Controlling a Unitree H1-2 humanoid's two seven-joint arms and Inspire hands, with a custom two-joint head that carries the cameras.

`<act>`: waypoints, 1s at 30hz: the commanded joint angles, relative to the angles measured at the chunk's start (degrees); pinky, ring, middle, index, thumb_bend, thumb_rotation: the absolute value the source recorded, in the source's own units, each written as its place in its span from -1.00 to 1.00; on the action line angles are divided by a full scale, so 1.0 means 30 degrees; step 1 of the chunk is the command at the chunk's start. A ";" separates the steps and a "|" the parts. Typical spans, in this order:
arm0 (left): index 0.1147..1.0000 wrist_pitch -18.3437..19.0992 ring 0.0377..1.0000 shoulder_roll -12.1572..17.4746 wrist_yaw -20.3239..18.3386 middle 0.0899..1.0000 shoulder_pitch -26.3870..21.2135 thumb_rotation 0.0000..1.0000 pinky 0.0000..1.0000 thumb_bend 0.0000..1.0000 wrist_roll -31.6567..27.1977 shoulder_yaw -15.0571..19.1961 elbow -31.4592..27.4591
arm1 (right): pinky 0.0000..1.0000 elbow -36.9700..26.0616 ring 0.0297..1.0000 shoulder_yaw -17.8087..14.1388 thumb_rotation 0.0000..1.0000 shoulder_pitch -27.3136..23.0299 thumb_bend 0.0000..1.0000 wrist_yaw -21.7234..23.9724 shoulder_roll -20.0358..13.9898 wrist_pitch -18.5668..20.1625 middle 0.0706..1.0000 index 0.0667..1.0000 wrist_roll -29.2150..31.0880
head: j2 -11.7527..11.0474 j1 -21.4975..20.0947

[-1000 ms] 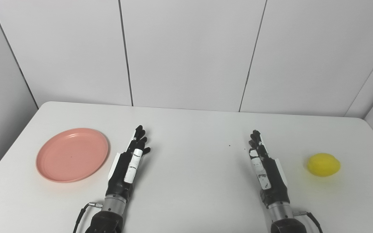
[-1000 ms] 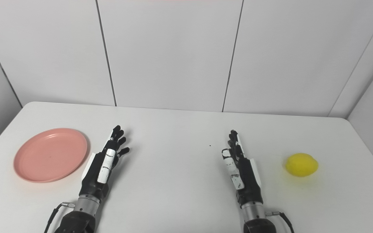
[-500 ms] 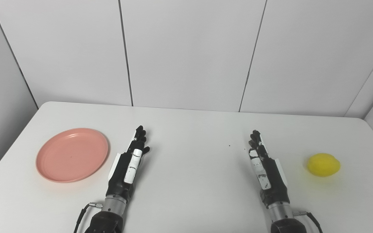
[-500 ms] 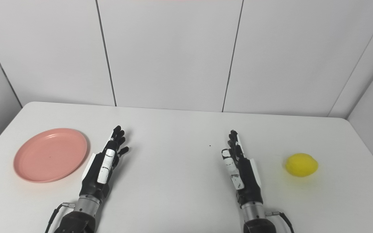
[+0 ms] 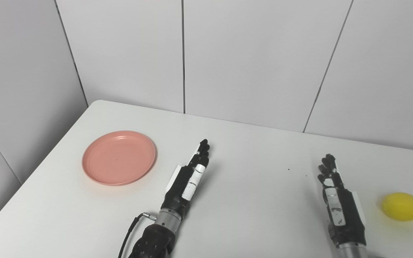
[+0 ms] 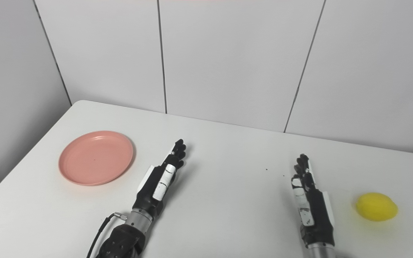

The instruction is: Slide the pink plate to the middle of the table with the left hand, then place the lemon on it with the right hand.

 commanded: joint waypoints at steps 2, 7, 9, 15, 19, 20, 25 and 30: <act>1.00 -0.0727 1.00 -0.0335 0.0468 1.00 -0.0497 1.00 1.00 0.28 0.0525 -0.0129 0.0486 | 1.00 0.0389 1.00 -0.0303 0.99 0.0056 -0.09 0.0249 -0.0329 -0.1568 1.00 1.00 0.0267 | -0.0273 0.0503; 1.00 -0.1099 1.00 -0.0537 0.0652 1.00 -0.0685 1.00 1.00 0.31 0.0739 -0.0109 0.0880 | 1.00 0.0389 1.00 -0.0387 1.00 0.0170 -0.09 0.0498 -0.0665 -0.1360 1.00 1.00 0.0424 | -0.0937 0.1395; 1.00 -0.1100 1.00 -0.0594 0.0778 1.00 -0.0706 1.00 1.00 0.31 0.0779 -0.0117 0.0839 | 1.00 0.0144 1.00 -0.0431 1.00 0.0249 -0.11 0.0654 -0.0691 -0.1037 1.00 1.00 0.0650 | -0.1016 0.1559; 1.00 -0.1475 1.00 -0.0609 0.1135 1.00 -0.0864 1.00 1.00 0.33 0.0672 0.0103 0.0640 | 1.00 -0.0539 1.00 -0.0378 1.00 0.0437 -0.21 0.0592 -0.0803 -0.0507 1.00 1.00 0.0431 | -0.1288 0.1934; 1.00 -0.1392 1.00 -0.0643 0.1377 1.00 -0.1017 1.00 0.95 0.36 0.0105 0.0697 -0.0189 | 1.00 -0.0953 1.00 -0.0399 1.00 0.0533 -0.33 0.0470 -0.0829 -0.0302 1.00 1.00 0.0282 | -0.1475 0.2206; 1.00 -0.1133 1.00 -0.0544 0.1481 1.00 -0.1072 1.00 0.98 0.38 0.0238 0.0832 -0.0533 | 1.00 -0.0996 1.00 -0.0438 1.00 0.0528 -0.35 0.0530 -0.0796 -0.0307 1.00 1.00 0.0482 | -0.1486 0.2213; 0.97 -0.0363 0.98 -0.0109 0.1772 0.98 -0.1323 1.00 0.97 0.45 0.0540 0.1535 -0.1773 | 1.00 -0.0994 1.00 -0.0453 1.00 0.0499 -0.39 0.0646 -0.0744 -0.0398 1.00 1.00 0.0799 | -0.1582 0.2172; 0.82 0.0190 0.82 0.0225 0.1978 0.84 -0.1756 1.00 0.82 0.41 -0.0071 0.2599 -0.2841 | 1.00 -0.0979 1.00 -0.0442 1.00 0.0436 -0.33 0.0614 -0.0713 -0.0395 1.00 1.00 0.0767 | -0.1578 0.2023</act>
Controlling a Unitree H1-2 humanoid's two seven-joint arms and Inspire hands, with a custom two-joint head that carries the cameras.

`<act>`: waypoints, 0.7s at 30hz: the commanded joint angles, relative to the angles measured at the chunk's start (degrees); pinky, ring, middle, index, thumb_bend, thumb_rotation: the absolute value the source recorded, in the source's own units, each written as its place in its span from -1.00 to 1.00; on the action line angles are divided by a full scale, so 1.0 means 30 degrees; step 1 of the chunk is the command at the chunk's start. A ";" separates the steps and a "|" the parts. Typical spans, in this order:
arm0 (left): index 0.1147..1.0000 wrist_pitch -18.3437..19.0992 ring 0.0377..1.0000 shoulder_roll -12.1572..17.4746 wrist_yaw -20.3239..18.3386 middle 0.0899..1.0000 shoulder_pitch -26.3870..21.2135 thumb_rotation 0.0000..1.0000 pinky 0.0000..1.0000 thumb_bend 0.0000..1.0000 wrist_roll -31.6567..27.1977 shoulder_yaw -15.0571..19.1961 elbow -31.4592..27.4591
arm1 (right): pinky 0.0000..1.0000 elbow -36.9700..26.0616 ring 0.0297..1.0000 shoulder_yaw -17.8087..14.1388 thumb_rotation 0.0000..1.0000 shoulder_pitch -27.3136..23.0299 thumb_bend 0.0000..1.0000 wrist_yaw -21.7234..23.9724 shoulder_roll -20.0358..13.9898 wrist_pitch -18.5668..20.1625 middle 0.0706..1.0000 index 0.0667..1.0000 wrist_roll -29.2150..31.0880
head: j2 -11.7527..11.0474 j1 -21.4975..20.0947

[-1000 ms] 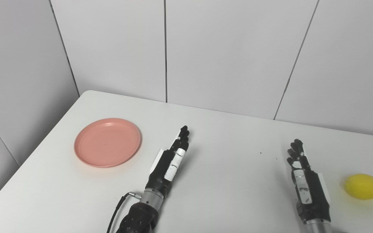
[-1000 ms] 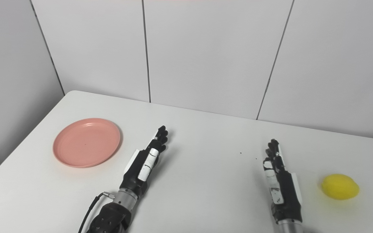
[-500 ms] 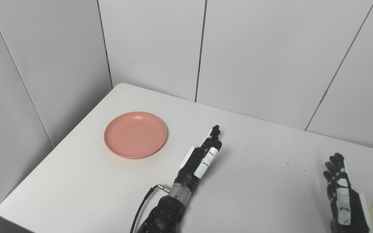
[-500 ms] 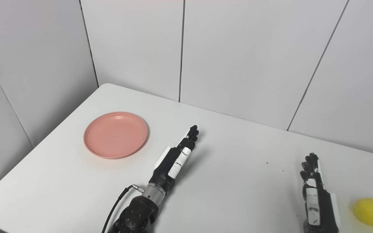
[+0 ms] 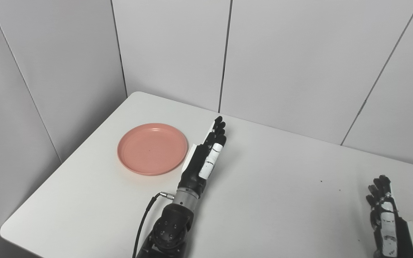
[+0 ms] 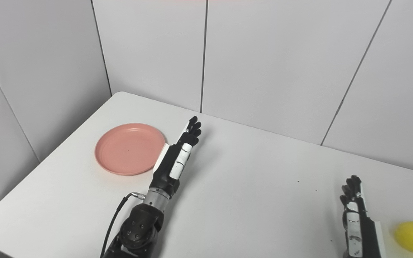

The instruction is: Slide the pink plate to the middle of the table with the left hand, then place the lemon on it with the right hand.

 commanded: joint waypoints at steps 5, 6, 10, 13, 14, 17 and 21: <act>0.74 0.0795 0.76 0.0225 0.0522 0.75 -0.1112 1.00 0.82 0.44 -0.0652 0.0913 -0.1575 | 1.00 -0.0577 1.00 -0.0120 1.00 -0.0182 -0.32 0.0086 -0.0118 0.0238 1.00 1.00 0.0131 | -0.0028 0.0070; 0.73 0.0982 0.76 0.0286 0.0593 0.74 -0.1149 1.00 0.79 0.45 -0.0677 0.1046 -0.1737 | 1.00 -0.0636 1.00 -0.0126 1.00 -0.0173 -0.34 0.0129 -0.0102 0.0265 1.00 1.00 0.0232 | -0.0028 0.0070; 0.68 0.1344 0.71 0.0603 0.0842 0.70 -0.1335 1.00 0.73 0.42 -0.0635 0.1530 -0.2127 | 1.00 -0.0704 1.00 -0.0094 1.00 -0.0170 -0.35 -0.0038 -0.0093 0.0241 1.00 1.00 -0.0118 | -0.0042 0.0105; 0.63 0.1322 0.67 0.1122 0.0945 0.67 -0.1743 1.00 0.75 0.43 -0.1041 0.2321 -0.2026 | 1.00 -0.0788 1.00 -0.0113 1.00 -0.0191 -0.36 0.0089 -0.0043 0.0350 1.00 1.00 0.0199 | 0.0115 0.0091; 0.60 0.1255 0.65 0.1300 0.0981 0.64 -0.1846 1.00 0.71 0.44 -0.1035 0.2501 -0.1926 | 1.00 -0.0835 1.00 -0.0110 1.00 -0.0191 -0.36 0.0105 -0.0030 0.0399 1.00 1.00 0.0248 | 0.0115 0.0091; 0.54 0.1058 0.58 0.2099 0.1382 0.57 -0.2079 1.00 0.66 0.45 -0.0603 0.3139 -0.1398 | 1.00 -0.0981 1.00 -0.0074 1.00 -0.0173 -0.34 0.0005 -0.0042 0.0481 1.00 1.00 0.0017 | 0.0134 0.0128; 0.44 0.0370 0.48 0.2807 0.2167 0.46 -0.2318 1.00 0.54 0.36 -0.0363 0.3859 -0.0505 | 1.00 -0.1010 1.00 -0.0102 1.00 -0.0208 -0.37 -0.0040 -0.0048 0.0524 1.00 1.00 -0.0054 | 0.0125 0.0194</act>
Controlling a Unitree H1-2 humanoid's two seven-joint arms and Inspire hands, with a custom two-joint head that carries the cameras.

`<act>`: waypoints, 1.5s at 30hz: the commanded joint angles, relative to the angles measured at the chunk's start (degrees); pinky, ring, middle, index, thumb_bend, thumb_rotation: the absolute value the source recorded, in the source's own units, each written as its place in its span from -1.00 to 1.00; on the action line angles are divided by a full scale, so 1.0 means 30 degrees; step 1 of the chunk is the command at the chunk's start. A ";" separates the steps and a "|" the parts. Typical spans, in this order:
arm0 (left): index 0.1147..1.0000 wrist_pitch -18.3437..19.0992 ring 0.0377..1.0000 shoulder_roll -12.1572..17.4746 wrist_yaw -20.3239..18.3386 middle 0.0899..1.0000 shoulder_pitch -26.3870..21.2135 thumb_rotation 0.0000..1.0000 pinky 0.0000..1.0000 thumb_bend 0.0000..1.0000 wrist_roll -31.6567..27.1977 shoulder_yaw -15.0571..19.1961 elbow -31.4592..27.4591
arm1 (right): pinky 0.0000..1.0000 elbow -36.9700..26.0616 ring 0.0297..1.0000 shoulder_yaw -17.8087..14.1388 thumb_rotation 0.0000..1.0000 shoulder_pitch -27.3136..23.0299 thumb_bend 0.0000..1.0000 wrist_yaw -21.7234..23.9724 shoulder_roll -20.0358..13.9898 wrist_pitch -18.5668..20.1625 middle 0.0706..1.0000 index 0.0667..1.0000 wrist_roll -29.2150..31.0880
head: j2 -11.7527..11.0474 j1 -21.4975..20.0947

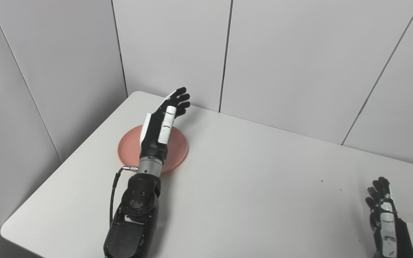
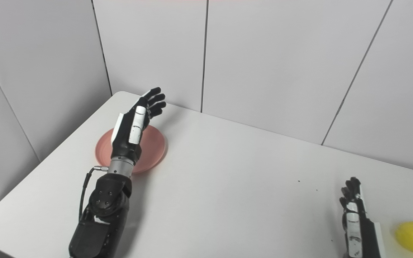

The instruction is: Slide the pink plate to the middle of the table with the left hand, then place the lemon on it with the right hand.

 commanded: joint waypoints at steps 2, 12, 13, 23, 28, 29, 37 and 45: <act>0.41 -0.1266 0.45 0.0591 0.0967 0.43 -0.0821 1.00 0.49 0.35 0.0563 0.0393 0.0461 | 1.00 -0.0858 1.00 -0.0080 1.00 -0.0303 -0.40 -0.0027 -0.0063 0.0019 1.00 1.00 -0.0080 | 0.0008 0.0019; 0.43 -0.0778 0.50 0.1949 0.2279 0.45 -0.1239 1.00 0.57 0.48 0.0786 0.1697 0.1378 | 1.00 -0.0974 1.00 -0.0062 1.00 -0.0279 -0.41 0.0065 -0.0088 0.0312 1.00 1.00 0.0040 | -0.0114 0.0246; 0.43 -0.0780 0.50 0.2096 0.2435 0.45 -0.1225 1.00 0.57 0.48 0.0802 0.1835 0.1502 | 1.00 -0.0958 1.00 -0.0074 1.00 -0.0287 -0.41 0.0065 -0.0097 0.0265 1.00 1.00 0.0038 | -0.0106 0.0270; 0.42 -0.1531 0.49 0.2845 0.2847 0.45 -0.1110 1.00 0.60 0.42 -0.0248 0.2948 0.2964 | 1.00 -0.0844 1.00 -0.0140 1.00 -0.0226 -0.46 0.0094 -0.0262 -0.0064 1.00 1.00 -0.0132 | -0.0051 0.0454; 0.47 -0.1665 0.54 0.3151 0.2915 0.50 -0.0940 1.00 0.63 0.43 -0.0135 0.3154 0.3782 | 1.00 -0.0807 1.00 -0.0187 1.00 -0.0251 -0.46 0.0175 -0.0247 -0.0071 1.00 1.00 0.0082 | -0.0066 0.0569; 0.44 -0.1740 0.53 0.3150 0.2951 0.47 -0.0917 1.00 0.63 0.43 -0.0128 0.3170 0.3866 | 1.00 -0.0819 1.00 -0.0196 1.00 -0.0244 -0.46 0.0205 -0.0230 -0.0051 1.00 1.00 0.0177 | -0.0066 0.0569; 0.48 -0.1837 0.56 0.3301 0.2626 0.50 -0.0612 1.00 0.65 0.43 -0.0758 0.3337 0.5193 | 1.00 -0.0768 1.00 -0.0210 1.00 -0.0227 -0.46 0.0343 -0.0304 -0.0247 1.00 1.00 0.0221 | -0.0037 0.0592; 0.51 -0.2019 0.56 0.3186 0.2745 0.52 -0.0493 1.00 0.70 0.50 -0.0524 0.3067 0.5951 | 1.00 -0.0906 1.00 -0.0259 1.00 -0.0196 -0.47 0.0358 -0.0263 -0.0255 1.00 1.00 0.0278 | 0.0034 0.0667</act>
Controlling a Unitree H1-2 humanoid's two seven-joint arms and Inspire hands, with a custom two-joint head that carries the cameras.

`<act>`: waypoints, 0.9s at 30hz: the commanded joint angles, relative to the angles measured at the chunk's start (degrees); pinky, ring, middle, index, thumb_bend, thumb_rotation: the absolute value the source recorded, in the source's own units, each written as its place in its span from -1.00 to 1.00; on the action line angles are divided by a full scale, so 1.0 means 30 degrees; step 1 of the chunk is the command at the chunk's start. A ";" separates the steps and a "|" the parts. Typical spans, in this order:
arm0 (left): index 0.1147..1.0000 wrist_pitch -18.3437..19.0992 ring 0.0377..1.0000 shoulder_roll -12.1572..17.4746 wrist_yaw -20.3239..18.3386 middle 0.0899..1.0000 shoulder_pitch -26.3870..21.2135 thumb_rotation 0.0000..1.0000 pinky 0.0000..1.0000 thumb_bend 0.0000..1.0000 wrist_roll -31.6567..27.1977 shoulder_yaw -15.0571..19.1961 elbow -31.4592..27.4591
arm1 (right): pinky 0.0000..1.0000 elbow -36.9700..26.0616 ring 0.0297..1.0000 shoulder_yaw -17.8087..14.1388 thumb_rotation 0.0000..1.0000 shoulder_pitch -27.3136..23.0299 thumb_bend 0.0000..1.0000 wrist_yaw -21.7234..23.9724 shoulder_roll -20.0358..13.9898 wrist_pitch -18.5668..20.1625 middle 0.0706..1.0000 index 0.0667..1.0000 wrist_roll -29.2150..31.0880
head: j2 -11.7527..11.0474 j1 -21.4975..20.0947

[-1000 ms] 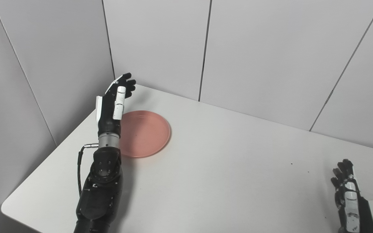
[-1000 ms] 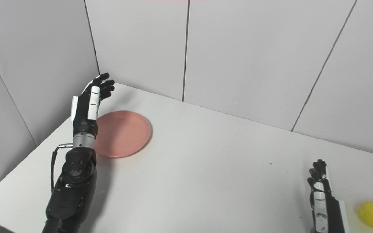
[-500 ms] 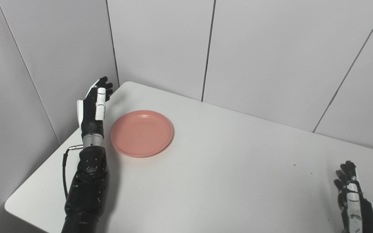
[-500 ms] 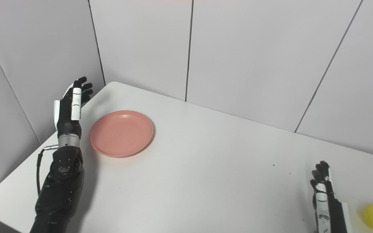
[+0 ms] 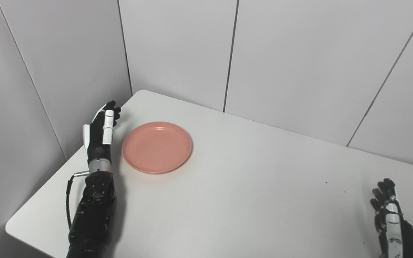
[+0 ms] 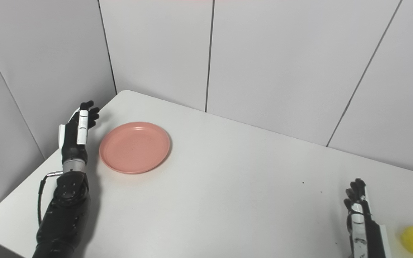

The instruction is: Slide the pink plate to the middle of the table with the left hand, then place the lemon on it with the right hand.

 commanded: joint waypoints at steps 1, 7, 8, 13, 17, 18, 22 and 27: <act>0.51 -0.0754 0.56 0.0393 0.0087 0.51 -0.0363 1.00 0.70 0.50 -0.0006 -0.0133 -0.0276 | 1.00 -0.0598 1.00 -0.0173 1.00 -0.0237 -0.47 0.0062 -0.0149 -0.0451 1.00 1.00 0.0133 | 0.0005 -0.0006; 0.50 -0.1114 0.54 0.0127 -0.0081 0.51 -0.0139 1.00 0.61 0.45 -0.0093 -0.0429 0.0074 | 1.00 -0.0609 1.00 -0.0234 1.00 -0.0232 -0.41 0.0043 -0.0200 -0.0462 1.00 1.00 0.0076 | 0.0067 0.0039; 0.50 -0.1165 0.54 0.0086 -0.0092 0.51 -0.0106 1.00 0.59 0.43 -0.0106 -0.0488 0.0144 | 1.00 -0.0579 1.00 -0.0261 1.00 -0.0239 -0.38 0.0094 -0.0204 -0.0471 1.00 1.00 0.0194 | 0.0067 0.0039; 0.50 -0.1247 0.53 -0.0122 -0.0224 0.51 0.0037 1.00 0.59 0.37 -0.0200 -0.0837 0.0247 | 1.00 -0.0573 1.00 -0.0302 1.00 -0.0233 -0.37 0.0210 -0.0212 -0.0513 1.00 1.00 0.0294 | 0.0142 0.0015; 0.53 -0.1290 0.55 -0.0374 -0.0389 0.54 0.0176 1.00 0.61 0.39 -0.0220 -0.1148 0.0111 | 1.00 -0.0615 1.00 -0.0331 1.00 -0.0250 -0.38 0.0159 -0.0170 -0.0472 1.00 1.00 0.0277 | 0.0163 0.0021; 0.52 -0.1289 0.55 -0.0446 -0.0411 0.54 0.0187 1.00 0.62 0.39 -0.0257 -0.1193 0.0070 | 1.00 -0.0633 1.00 -0.0343 1.00 -0.0248 -0.37 0.0140 -0.0159 -0.0414 1.00 1.00 0.0288 | 0.0163 0.0021; 0.53 -0.1084 0.56 -0.0746 -0.0529 0.56 0.0239 1.00 0.62 0.34 -0.0120 -0.1518 -0.0068 | 1.00 -0.0673 1.00 -0.0336 1.00 -0.0246 -0.36 0.0121 -0.0185 -0.0417 1.00 1.00 0.0207 | 0.0203 0.0024; 0.54 -0.0786 0.59 -0.0929 -0.0575 0.57 0.0313 1.00 0.62 0.30 -0.0030 -0.1879 -0.0217 | 1.00 -0.1134 1.00 -0.0279 1.00 -0.0151 -0.37 -0.0017 -0.0130 -0.0114 1.00 1.00 -0.0026 | 0.0241 0.0014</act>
